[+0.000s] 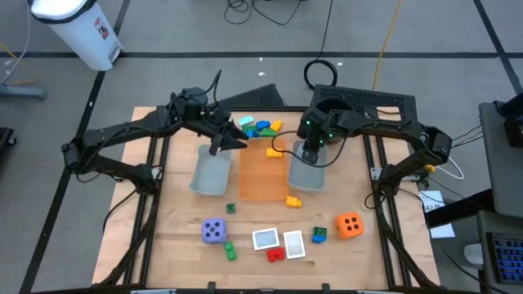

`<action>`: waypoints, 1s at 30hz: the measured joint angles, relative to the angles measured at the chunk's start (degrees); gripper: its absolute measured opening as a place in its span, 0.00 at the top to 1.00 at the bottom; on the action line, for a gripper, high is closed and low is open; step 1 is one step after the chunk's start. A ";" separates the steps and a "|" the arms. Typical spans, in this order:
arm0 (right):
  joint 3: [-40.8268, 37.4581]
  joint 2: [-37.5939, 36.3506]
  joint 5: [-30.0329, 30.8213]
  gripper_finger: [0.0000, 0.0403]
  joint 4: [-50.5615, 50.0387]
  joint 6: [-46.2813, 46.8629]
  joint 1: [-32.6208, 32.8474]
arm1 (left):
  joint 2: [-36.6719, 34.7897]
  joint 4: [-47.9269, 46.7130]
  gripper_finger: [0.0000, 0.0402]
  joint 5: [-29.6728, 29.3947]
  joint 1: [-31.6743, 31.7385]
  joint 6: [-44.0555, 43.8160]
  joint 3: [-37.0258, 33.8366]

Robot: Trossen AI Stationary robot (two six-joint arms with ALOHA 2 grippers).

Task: Pick & Place Toys
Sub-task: Put the light blue deck of cards into the right gray bin, then put the blue game piece into the orange bin

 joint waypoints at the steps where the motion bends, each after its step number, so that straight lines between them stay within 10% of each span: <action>1: 0.02 -0.01 0.99 0.72 -0.17 -0.44 0.04 | 0.00 0.00 0.43 0.00 -0.02 0.02 0.00; 16: -0.09 -1.25 7.15 0.73 0.81 -2.36 0.50 | -0.02 0.00 0.43 0.00 0.00 0.00 0.00; 30: -0.07 -10.93 6.75 0.73 23.16 2.26 0.81 | -0.14 -0.04 0.43 0.90 1.29 1.89 0.00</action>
